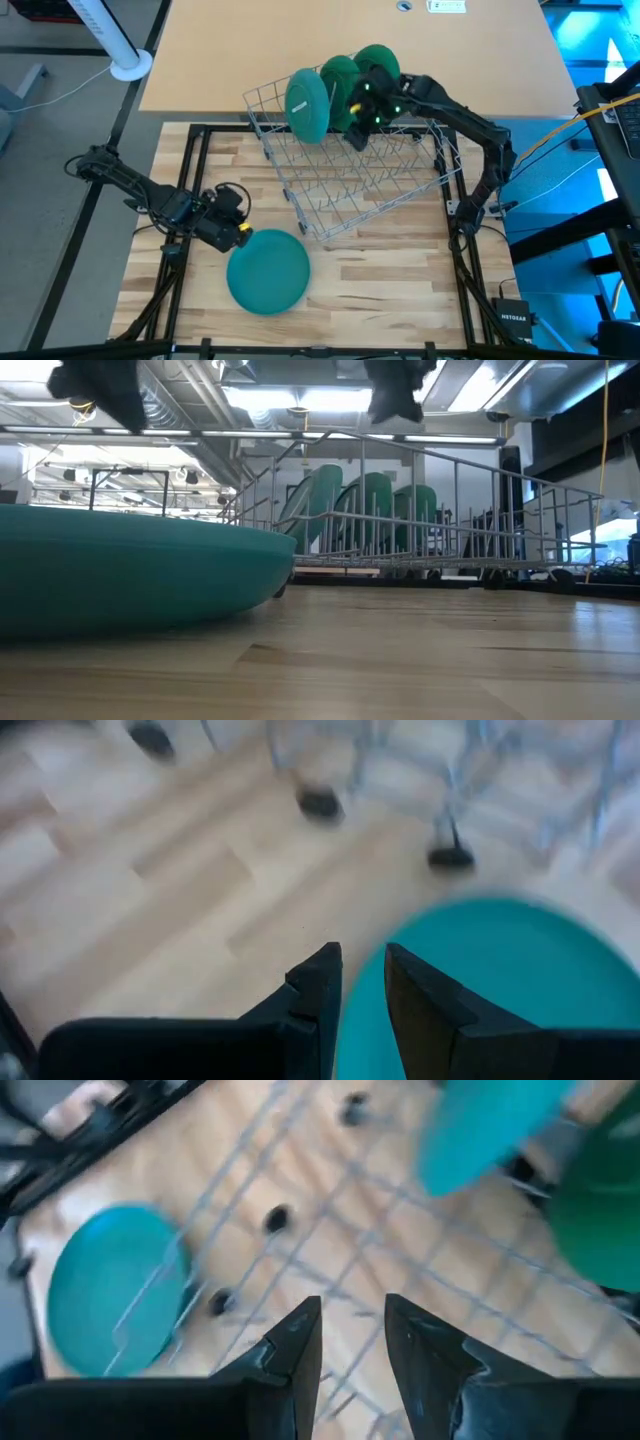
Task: Sort dishes
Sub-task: Put the light green plate in the dish rack
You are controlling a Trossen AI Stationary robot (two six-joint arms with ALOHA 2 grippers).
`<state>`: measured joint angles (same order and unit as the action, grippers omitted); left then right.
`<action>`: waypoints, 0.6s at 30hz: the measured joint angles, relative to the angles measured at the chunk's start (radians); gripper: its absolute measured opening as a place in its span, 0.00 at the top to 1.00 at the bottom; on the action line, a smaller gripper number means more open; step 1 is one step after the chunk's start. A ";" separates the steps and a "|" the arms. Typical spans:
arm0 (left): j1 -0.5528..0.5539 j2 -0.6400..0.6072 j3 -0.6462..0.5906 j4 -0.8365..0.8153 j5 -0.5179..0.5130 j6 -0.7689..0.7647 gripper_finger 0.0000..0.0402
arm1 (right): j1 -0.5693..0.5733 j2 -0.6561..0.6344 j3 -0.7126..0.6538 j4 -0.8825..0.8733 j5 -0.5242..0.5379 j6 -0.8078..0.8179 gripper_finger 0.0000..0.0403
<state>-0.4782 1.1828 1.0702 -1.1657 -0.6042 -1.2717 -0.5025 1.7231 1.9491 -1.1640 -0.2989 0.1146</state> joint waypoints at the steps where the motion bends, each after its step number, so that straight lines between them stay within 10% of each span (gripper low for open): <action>1: 0.000 0.000 0.000 0.002 0.054 0.012 0.82 | 0.032 -0.008 0.000 -0.001 0.000 -0.014 0.71; 6: -0.041 0.011 -0.001 0.099 0.279 0.073 0.82 | 0.205 -0.041 0.000 0.002 0.000 -0.068 0.71; 18: -0.246 0.222 -0.001 0.573 0.290 0.267 0.82 | 0.613 -0.029 0.000 -0.015 0.027 -0.149 0.71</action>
<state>-0.7240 1.4051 1.0695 -0.5926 -0.3138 -1.0050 0.1108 1.6939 1.9491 -1.1793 -0.2718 -0.0341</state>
